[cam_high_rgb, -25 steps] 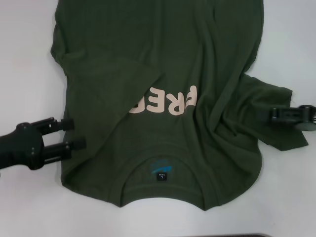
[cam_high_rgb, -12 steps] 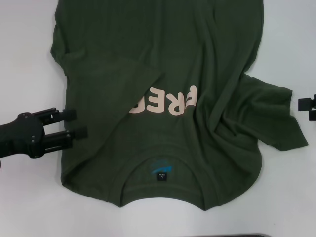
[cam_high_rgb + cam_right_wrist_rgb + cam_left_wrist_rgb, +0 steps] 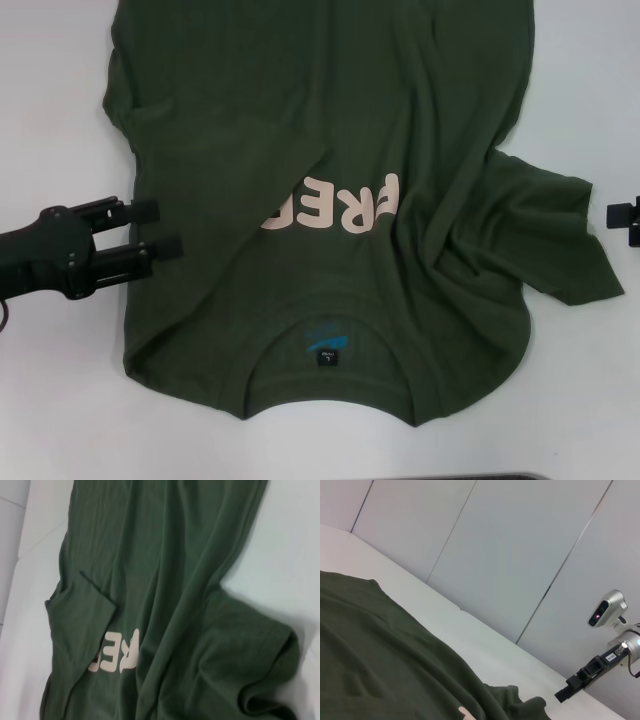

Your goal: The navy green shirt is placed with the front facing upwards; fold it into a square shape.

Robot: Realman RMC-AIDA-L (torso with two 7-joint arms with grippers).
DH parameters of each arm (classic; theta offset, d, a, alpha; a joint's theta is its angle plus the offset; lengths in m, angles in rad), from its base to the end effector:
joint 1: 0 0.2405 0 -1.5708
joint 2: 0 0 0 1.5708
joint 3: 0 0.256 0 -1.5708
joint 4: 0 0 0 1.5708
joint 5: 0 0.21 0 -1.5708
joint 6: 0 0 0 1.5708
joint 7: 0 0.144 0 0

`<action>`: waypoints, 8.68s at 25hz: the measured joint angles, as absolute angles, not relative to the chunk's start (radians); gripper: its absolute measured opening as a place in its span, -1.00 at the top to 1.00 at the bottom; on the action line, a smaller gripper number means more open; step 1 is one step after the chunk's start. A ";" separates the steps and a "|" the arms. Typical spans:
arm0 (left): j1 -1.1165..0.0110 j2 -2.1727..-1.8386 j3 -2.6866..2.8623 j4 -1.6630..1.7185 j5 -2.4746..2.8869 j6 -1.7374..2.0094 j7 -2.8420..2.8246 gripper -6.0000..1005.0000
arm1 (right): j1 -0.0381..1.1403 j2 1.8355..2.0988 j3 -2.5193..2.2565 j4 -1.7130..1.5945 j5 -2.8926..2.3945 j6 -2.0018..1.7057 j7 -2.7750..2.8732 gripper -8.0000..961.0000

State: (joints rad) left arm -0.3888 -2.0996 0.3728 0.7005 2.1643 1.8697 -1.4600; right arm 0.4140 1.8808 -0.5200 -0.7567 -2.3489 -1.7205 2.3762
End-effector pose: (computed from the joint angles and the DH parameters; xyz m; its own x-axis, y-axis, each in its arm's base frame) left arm -0.3015 0.2577 0.0254 0.6041 0.5114 0.6112 0.6233 -0.7811 0.0375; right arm 0.3555 0.2831 0.0986 0.0391 -0.9470 -0.3187 -0.9981 -0.0525 0.0336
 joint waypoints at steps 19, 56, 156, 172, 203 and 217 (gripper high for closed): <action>-0.383 -2.108 0.370 0.697 2.151 1.824 -1.452 -0.44 | 0.436 1.897 -0.522 -0.710 -2.376 -1.626 2.463 -0.60; -0.390 -2.108 0.370 0.696 2.149 1.825 -1.451 -0.44 | 0.463 1.938 -0.532 -0.672 -2.378 -1.550 2.412 -0.60; -0.394 -2.119 0.370 0.699 2.112 1.833 -1.450 -0.44 | 0.495 1.915 -0.546 -0.629 -2.380 -1.591 2.433 -0.59; -0.389 -2.120 0.370 0.702 2.109 1.825 -1.450 -0.44 | 0.477 1.910 -0.513 -0.620 -2.399 -1.605 2.440 -0.59; -0.393 -2.120 0.370 0.702 2.109 1.825 -1.450 -0.44 | 0.483 1.925 -0.511 -0.618 -2.394 -1.610 2.455 -0.58; -0.392 -2.120 0.370 0.702 2.109 1.824 -1.450 -0.44 | 0.499 1.932 -0.512 -0.593 -2.398 -1.596 2.454 -0.58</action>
